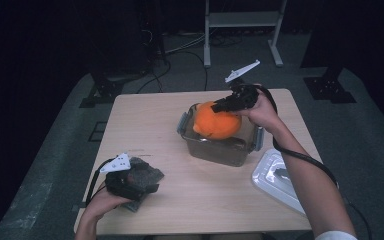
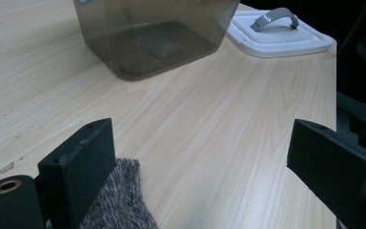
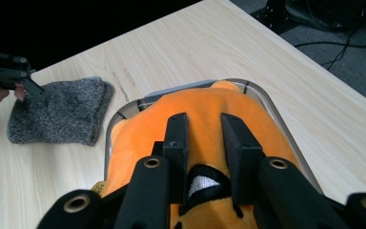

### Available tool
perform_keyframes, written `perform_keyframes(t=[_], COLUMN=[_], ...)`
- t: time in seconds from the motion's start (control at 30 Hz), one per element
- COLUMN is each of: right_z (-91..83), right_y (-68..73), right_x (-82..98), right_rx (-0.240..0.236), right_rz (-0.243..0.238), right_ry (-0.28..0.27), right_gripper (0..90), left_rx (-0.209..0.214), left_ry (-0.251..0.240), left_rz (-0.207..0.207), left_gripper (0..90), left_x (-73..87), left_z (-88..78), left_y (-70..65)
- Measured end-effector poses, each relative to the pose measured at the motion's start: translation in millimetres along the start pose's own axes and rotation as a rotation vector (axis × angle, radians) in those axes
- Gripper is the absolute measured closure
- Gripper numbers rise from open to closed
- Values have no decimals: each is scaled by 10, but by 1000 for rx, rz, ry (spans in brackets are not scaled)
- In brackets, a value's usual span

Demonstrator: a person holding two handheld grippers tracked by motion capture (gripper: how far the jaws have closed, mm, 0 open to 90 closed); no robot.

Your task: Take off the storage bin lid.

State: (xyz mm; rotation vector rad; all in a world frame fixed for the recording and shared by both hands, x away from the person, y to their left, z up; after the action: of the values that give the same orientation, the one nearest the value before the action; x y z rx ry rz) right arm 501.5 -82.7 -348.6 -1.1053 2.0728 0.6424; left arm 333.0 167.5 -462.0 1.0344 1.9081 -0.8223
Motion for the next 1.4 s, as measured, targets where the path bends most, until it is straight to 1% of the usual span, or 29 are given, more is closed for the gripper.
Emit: perform_keyframes(t=[0.63, 0.8, 0.97, 1.03, 1.4], right_z=[124, 173, 216, 228, 350], right_y=[-96, -126, -151, -159, -151], right_x=[118, 171, 223, 236, 300], right_rx=[2, 4, 8, 5, -5], right_rz=[36, 36, 52, 49, 58], right_ry=[8, 20, 35, 35, 56], right_gripper=[725, 725, 725, 725, 725], left_rx=[4, 5, 6, 6, 9], left_ry=[-1, -1, -2, -2, -4], left_rz=[2, 0, 0, -1, 0], left_gripper=[83, 83, 83, 83, 83], left_x=[-3, -3, -2, -3, -3], left_z=[-4, -3, 0, -3, -6], left_y=[-7, -9, -9, -9, -11])
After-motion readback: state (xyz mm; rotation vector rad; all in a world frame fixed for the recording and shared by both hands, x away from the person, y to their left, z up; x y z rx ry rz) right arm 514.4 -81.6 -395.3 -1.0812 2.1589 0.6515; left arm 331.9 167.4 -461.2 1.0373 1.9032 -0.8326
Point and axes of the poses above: each handheld gripper's, and its own axes: z roughly forward along the jaws, x roughly out of its underside, y roughly to its left, the point moved 9 cm from there along z, roughly forward along the jaws, and after that the axes turned 2 degrees about x, right-handed, at the moved point
